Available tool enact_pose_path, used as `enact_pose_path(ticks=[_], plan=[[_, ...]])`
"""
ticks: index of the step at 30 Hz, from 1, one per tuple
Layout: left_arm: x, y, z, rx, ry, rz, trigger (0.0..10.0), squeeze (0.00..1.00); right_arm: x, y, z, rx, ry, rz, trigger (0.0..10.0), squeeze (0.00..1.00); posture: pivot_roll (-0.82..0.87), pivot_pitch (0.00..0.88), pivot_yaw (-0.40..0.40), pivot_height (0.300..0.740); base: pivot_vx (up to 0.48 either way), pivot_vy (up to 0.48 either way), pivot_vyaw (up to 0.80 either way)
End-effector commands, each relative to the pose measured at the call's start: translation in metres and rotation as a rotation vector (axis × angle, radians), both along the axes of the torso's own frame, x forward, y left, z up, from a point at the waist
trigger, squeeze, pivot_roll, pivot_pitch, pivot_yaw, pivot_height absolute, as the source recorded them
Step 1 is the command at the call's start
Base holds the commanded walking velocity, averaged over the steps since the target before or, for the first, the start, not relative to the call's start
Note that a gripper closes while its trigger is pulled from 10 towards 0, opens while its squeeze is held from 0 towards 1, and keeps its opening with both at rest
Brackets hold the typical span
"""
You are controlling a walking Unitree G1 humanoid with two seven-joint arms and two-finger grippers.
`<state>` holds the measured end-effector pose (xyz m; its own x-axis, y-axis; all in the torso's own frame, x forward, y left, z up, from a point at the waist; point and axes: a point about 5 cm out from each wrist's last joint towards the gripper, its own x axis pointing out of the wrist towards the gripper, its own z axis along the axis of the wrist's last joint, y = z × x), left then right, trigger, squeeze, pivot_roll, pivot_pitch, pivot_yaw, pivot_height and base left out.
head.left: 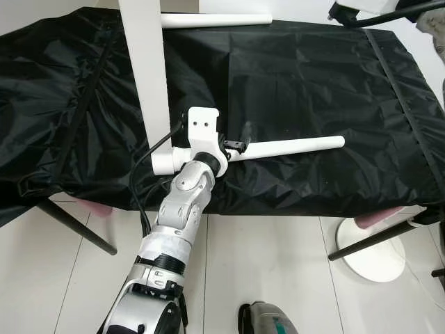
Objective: Building children table
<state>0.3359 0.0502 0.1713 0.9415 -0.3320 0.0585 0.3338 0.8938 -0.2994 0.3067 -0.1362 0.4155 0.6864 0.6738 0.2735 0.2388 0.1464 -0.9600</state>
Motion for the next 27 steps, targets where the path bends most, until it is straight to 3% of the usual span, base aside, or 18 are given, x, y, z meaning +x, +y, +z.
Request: enact_pose_path(ticks=[1,5,7,8,9,12,13,16,19,22,24,25,27], plan=[[-0.003,-0.009,-0.001,-0.068,0.048,-0.005,10.0,0.0,0.0,0.004,-0.005,-0.024,0.031,0.019,0.0,0.0,-0.11,0.115,-0.01,0.74,0.0,0.0,0.0],[-0.006,-0.011,0.004,-0.116,0.064,-0.013,10.0,0.0,0.0,0.003,-0.004,-0.023,0.027,0.02,0.0,0.0,-0.11,0.115,-0.008,0.74,0.0,0.0,0.0],[-0.018,-0.019,0.02,-0.095,-0.003,-0.132,10.0,0.0,0.0,0.001,0.0,-0.003,0.018,0.014,0.0,0.0,-0.11,0.113,-0.007,0.74,0.0,0.0,0.0],[-0.018,-0.019,0.02,-0.095,-0.003,-0.132,10.0,0.0,0.0,0.001,0.0,-0.003,0.018,0.014,0.0,0.0,-0.11,0.113,-0.007,0.74,0.0,0.0,0.0],[-0.032,-0.026,0.029,-0.057,-0.045,-0.239,10.0,0.0,0.001,-0.002,0.003,0.016,0.009,0.0,0.0,0.0,-0.11,0.11,-0.008,0.74,0.0,0.0,0.0],[-0.035,-0.028,0.031,-0.051,-0.042,-0.255,10.0,0.0,0.002,-0.002,0.004,0.019,0.004,-0.008,0.0,0.0,-0.11,0.11,-0.008,0.74,0.0,0.0,0.0],[-0.041,-0.031,0.034,-0.04,-0.036,-0.295,10.0,0.0,0.003,-0.003,0.004,0.027,0.002,-0.019,10.0,0.0,-0.1,0.113,-0.007,0.74,0.0,0.0,0.0],[-0.053,-0.035,0.037,-0.007,-0.005,-0.361,10.0,0.0,0.005,-0.006,0.005,0.049,0.002,-0.041,10.0,0.0,-0.1,0.117,-0.005,0.74,0.0,0.0,0.0],[-0.056,-0.034,0.035,-0.02,0.064,-0.362,10.0,0.0,0.007,-0.008,0.006,0.066,0.002,-0.054,10.0,0.0,-0.09,0.12,-0.005,0.74,0.0,0.0,0.0],[-0.06,-0.028,0.024,-0.041,0.233,-0.314,10.0,0.0,0.009,-0.011,0.005,0.083,0.007,-0.068,10.0,0.0,-0.08,0.127,-0.008,0.74,0.0,0.0,0.0],[-0.06,-0.027,0.02,-0.051,0.269,-0.301,10.0,0.0,0.009,-0.011,0.005,0.085,0.008,-0.069,10.0,0.0,-0.08,0.127,-0.008,0.74,0.0,0.0,0.0],[-0.058,-0.02,0.007,-0.107,0.369,-0.204,10.0,0.0,0.01,-0.01,0.006,0.093,0.006,-0.062,10.0,0.0,-0.08,0.133,-0.013,0.74,0.0,0.0,0.0],[-0.057,-0.017,0.001,-0.12,0.404,-0.161,10.0,0.0,0.01,-0.01,0.006,0.097,0.004,-0.059,10.0,0.0,-0.08,0.133,-0.013,0.74,0.0,0.0,0.0]])
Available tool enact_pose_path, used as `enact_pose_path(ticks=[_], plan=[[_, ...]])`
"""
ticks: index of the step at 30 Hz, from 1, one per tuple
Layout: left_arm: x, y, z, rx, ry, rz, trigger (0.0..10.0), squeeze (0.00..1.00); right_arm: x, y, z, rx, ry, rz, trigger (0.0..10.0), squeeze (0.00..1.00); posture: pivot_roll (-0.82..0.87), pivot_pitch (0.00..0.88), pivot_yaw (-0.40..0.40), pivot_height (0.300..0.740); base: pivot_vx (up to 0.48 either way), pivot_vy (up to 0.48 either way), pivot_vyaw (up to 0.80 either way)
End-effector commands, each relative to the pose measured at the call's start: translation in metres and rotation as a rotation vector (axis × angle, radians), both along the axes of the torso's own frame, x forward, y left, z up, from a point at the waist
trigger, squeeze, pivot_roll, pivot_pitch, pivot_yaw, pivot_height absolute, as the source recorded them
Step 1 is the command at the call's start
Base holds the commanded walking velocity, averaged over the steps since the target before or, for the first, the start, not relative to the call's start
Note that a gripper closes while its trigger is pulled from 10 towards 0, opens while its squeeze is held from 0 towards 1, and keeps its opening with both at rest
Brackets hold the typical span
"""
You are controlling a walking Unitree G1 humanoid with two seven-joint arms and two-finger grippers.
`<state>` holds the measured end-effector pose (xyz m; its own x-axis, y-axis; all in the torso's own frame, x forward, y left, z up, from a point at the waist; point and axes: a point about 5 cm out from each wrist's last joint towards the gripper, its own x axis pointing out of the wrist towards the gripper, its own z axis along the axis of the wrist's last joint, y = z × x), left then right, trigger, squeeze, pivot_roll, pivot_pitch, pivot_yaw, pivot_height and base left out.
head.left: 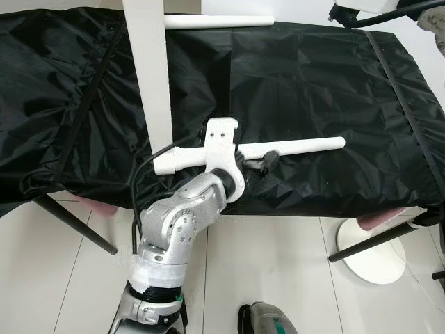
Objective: Building children table
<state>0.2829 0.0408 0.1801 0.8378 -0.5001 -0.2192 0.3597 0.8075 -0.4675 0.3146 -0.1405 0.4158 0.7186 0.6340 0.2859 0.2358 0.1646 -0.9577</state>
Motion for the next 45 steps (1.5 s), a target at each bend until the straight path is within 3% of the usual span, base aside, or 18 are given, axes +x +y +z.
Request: enact_pose_path(ticks=[1,9,10,16,17,18,21,24,31,38,45], plan=[[-0.002,-0.003,-0.013,-0.055,0.109,0.074,10.0,0.0,0.002,-0.005,0.007,0.068,-0.009,-0.011,10.0,0.0,-0.08,0.133,-0.015,0.74,0.0,0.0,0.0],[0.013,0.012,-0.006,-0.052,0.102,0.174,10.0,0.0,0.002,-0.004,0.011,0.07,-0.021,-0.01,10.0,0.0,-0.08,0.134,-0.019,0.74,0.0,0.0,0.0],[0.017,0.014,-0.003,-0.068,0.103,0.202,10.0,1.0,0.002,-0.004,0.012,0.071,-0.022,-0.009,10.0,0.0,-0.09,0.137,-0.02,0.74,0.0,0.0,0.0],[0.03,0.016,0.013,-0.18,0.094,0.27,10.0,1.0,0.001,-0.005,0.014,0.071,-0.027,-0.011,10.0,0.0,-0.09,0.137,-0.018,0.74,0.0,0.0,0.0],[0.032,0.015,0.015,-0.181,0.093,0.268,10.0,0.8,0.001,-0.005,0.014,0.071,-0.028,-0.011,10.0,0.0,-0.1,0.138,-0.016,0.74,0.0,0.0,0.0],[0.032,0.014,0.016,-0.178,0.094,0.266,10.0,0.0,0.001,-0.005,0.014,0.071,-0.028,-0.012,10.0,0.0,-0.1,0.138,-0.016,0.74,0.0,0.0,0.0],[0.035,0.011,0.015,-0.17,0.1,0.261,10.0,0.0,0.0,-0.005,0.016,0.078,-0.035,-0.012,10.0,0.0,-0.1,0.136,-0.013,0.74,0.0,0.0,0.0],[0.035,0.007,0.009,-0.218,0.163,0.261,10.0,0.0,-0.004,-0.005,0.022,0.097,-0.056,0.002,10.0,0.0,-0.11,0.13,-0.006,0.74,0.0,0.0,0.0],[0.034,0.013,0.0,-0.229,0.233,0.321,10.0,0.0,-0.01,-0.011,0.028,0.132,-0.075,-0.013,10.0,0.0,-0.12,0.122,0.0,0.74,0.0,0.0,0.0],[0.041,0.016,0.005,-0.336,0.226,0.387,10.0,0.0,-0.012,-0.028,0.033,0.202,-0.074,-0.06,10.0,0.0,-0.12,0.123,-0.007,0.74,0.0,0.0,0.0],[0.045,0.016,0.012,-0.382,0.211,0.4,10.0,0.0,-0.013,-0.038,0.035,0.237,-0.074,-0.088,10.0,0.0,-0.12,0.135,-0.009,0.74,0.0,0.0,0.0]])
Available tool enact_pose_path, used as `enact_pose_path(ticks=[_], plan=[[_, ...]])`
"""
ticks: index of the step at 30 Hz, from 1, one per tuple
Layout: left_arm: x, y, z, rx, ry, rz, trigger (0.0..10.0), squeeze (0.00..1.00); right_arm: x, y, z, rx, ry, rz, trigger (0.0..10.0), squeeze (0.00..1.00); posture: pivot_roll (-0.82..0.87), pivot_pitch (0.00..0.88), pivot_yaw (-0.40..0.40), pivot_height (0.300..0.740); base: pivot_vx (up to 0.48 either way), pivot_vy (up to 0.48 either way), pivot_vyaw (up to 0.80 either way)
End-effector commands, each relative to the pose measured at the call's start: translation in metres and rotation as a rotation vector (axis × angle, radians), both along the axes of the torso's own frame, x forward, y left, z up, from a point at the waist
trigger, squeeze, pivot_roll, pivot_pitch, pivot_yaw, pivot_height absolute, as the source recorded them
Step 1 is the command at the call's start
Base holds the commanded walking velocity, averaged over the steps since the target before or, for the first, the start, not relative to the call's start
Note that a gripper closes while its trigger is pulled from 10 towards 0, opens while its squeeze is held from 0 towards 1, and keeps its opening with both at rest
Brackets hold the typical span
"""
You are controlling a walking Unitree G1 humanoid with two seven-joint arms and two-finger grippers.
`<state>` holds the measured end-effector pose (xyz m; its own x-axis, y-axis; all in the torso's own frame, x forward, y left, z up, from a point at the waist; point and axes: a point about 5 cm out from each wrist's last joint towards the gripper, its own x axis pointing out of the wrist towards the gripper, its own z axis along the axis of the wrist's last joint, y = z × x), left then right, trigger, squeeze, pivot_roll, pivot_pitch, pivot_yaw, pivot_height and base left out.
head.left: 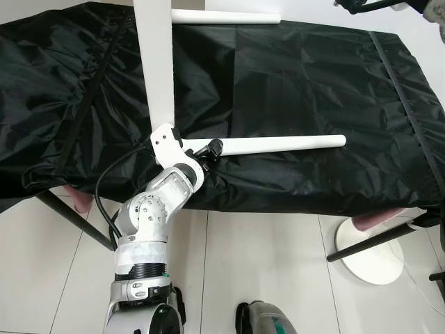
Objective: Building children table
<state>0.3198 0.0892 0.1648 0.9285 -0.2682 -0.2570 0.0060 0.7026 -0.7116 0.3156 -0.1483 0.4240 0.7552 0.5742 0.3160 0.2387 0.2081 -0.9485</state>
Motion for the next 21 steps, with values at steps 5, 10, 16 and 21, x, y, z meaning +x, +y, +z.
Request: enact_pose_path(ticks=[5,10,16,21], plan=[[0.014,-0.037,0.038,-0.148,0.013,0.081,10.0,0.0,-0.017,-0.042,0.029,0.21,-0.08,-0.071,10.0,0.0,-0.13,0.144,-0.008,0.74,0.0,0.0,0.0],[0.02,-0.044,0.053,-0.23,-0.02,0.083,10.0,0.0,-0.018,-0.049,0.03,0.236,-0.084,-0.093,10.0,0.0,-0.13,0.152,-0.011,0.74,0.0,0.0,0.0],[0.037,-0.068,0.102,-0.365,-0.129,0.033,10.0,0.0,-0.024,-0.066,0.04,0.32,-0.128,-0.144,10.0,0.0,-0.13,0.161,-0.01,0.74,0.0,0.0,0.0],[0.042,-0.076,0.122,-0.383,-0.167,0.011,10.0,0.0,-0.025,-0.069,0.041,0.358,-0.126,-0.144,10.0,0.0,-0.13,0.165,-0.006,0.74,0.0,0.0,0.0]])
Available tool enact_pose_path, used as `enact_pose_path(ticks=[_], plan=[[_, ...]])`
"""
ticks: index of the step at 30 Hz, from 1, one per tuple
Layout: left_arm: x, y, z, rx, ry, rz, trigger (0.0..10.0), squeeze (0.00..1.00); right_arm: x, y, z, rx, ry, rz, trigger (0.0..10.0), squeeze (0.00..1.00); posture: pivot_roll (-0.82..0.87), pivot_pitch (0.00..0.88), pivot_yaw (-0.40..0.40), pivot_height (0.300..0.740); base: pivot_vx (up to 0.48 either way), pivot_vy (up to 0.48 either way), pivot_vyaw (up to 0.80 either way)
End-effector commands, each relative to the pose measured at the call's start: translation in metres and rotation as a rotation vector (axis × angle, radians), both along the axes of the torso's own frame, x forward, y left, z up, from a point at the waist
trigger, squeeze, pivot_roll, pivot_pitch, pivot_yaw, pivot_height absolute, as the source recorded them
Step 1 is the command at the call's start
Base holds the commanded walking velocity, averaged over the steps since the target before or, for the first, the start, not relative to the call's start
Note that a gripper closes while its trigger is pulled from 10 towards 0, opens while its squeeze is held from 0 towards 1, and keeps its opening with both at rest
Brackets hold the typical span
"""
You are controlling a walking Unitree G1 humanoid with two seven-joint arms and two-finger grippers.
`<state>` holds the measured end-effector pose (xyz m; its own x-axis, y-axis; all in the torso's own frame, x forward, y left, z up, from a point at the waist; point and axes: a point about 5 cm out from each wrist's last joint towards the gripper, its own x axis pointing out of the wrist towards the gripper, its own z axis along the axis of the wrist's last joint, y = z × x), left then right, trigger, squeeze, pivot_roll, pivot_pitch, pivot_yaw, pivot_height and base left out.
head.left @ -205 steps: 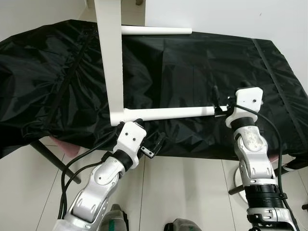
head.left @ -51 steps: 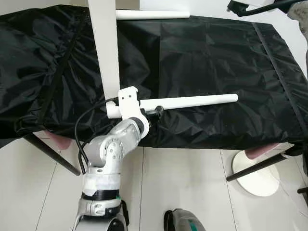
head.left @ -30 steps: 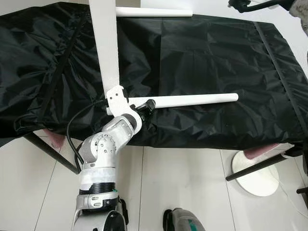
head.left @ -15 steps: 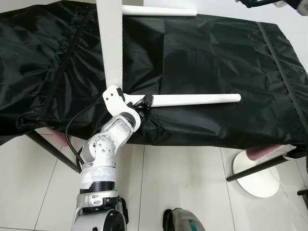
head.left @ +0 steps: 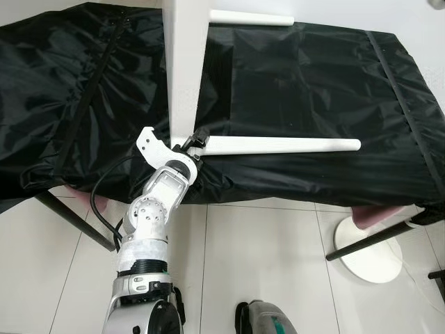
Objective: Building children table
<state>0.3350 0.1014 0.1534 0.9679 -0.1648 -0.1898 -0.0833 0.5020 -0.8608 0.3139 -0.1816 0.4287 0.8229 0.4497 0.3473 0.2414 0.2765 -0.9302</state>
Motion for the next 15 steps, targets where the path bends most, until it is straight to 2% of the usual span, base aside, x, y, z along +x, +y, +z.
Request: enact_pose_path(ticks=[1,3,6,10,11,13,14,15], plan=[[0.027,-0.09,0.136,-0.126,-0.187,-0.137,10.0,0.0,-0.023,-0.035,0.036,0.251,-0.164,-0.038,10.0,0.0,-0.13,0.165,-0.006,0.74,0.0,0.0,0.0],[0.027,-0.093,0.14,-0.144,-0.198,-0.152,10.0,0.0,-0.022,-0.034,0.036,0.255,-0.16,-0.031,10.0,0.0,-0.13,0.169,-0.006,0.74,0.0,0.0,0.0],[0.024,-0.107,0.152,-0.152,-0.237,-0.215,10.0,0.0,-0.02,-0.028,0.035,0.259,-0.154,-0.01,10.0,0.0,-0.13,0.175,-0.005,0.74,0.0,0.0,0.0],[0.02,-0.119,0.155,-0.151,-0.244,-0.263,10.0,0.0,-0.017,-0.022,0.037,0.268,-0.157,0.004,10.0,0.0,-0.13,0.175,-0.005,0.74,0.0,0.0,0.0],[0.019,-0.121,0.157,-0.148,-0.25,-0.269,7.2,0.0,-0.017,-0.021,0.037,0.272,-0.157,0.008,10.0,0.0,-0.12,0.181,-0.005,0.74,0.0,0.0,0.0],[0.019,-0.122,0.158,-0.146,-0.255,-0.272,7.2,0.0,-0.016,-0.02,0.037,0.275,-0.157,0.012,10.0,0.0,-0.12,0.181,-0.005,0.74,0.0,0.0,0.0],[0.02,-0.12,0.161,-0.139,-0.268,-0.26,0.0,0.0,-0.016,-0.02,0.038,0.276,-0.159,0.012,10.0,0.0,-0.12,0.181,-0.005,0.74,0.0,0.0,0.0],[0.02,-0.119,0.163,-0.134,-0.276,-0.252,0.0,0.0,-0.016,-0.02,0.038,0.276,-0.161,0.012,10.0,0.0,-0.12,0.181,-0.005,0.74,0.0,0.0,0.0]])
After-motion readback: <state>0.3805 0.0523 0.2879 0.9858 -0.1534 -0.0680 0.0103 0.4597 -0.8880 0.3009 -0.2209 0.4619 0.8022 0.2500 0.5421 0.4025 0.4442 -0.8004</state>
